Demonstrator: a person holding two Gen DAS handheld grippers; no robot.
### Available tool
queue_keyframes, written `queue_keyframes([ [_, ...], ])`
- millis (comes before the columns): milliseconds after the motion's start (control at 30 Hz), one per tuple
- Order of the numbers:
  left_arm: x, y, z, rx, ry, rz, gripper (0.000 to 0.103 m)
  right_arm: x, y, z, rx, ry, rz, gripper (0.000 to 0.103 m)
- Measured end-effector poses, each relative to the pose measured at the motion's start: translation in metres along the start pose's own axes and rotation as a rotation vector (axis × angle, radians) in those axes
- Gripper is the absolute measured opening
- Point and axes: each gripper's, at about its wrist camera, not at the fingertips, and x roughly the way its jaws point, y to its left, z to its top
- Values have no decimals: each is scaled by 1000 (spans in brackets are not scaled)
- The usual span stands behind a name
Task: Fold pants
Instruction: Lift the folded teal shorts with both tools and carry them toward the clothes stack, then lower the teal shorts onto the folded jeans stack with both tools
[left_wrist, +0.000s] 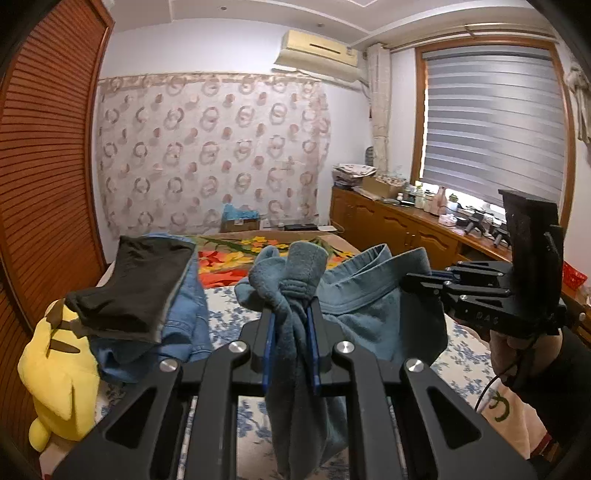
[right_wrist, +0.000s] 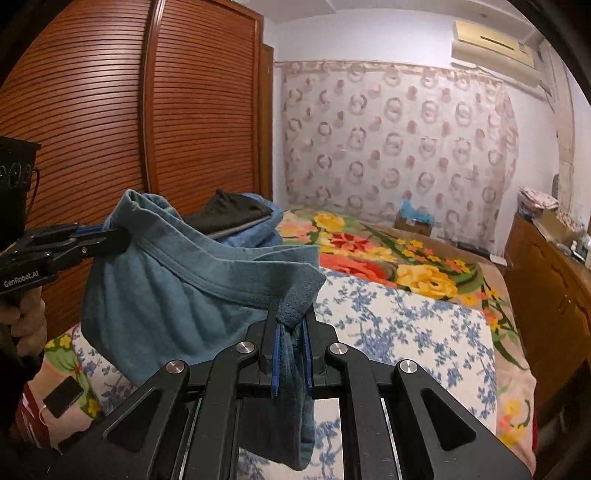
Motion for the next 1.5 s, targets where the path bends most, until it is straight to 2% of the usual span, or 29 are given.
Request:
queue_keyframes([
  [433,22,69,28,-33,-27,103,12,82,13,74,-116,-14,42,7],
  [667,38,107,45,-64,-63,154,12,127,12,118,-169,-66,54,7],
  [767,39,121,47,-86,-113,170,12,145,14,133,-199,-85,52,7],
  [867,39,131,44,-96,-148,189,12,164,18,145,-238,-98,46,7],
  [1133,48,161,33,-155,-147,240,12,215,38,172,-326,-109,64,7],
  [1300,47,178,20,-228,-148,292,12,255,62,185,-364,-84,103,7],
  [1400,49,189,2,-322,-148,353,13,275,80,189,-368,-72,136,7],
  [1500,52,191,-13,-355,-132,379,13,291,98,187,-367,-60,148,7],
])
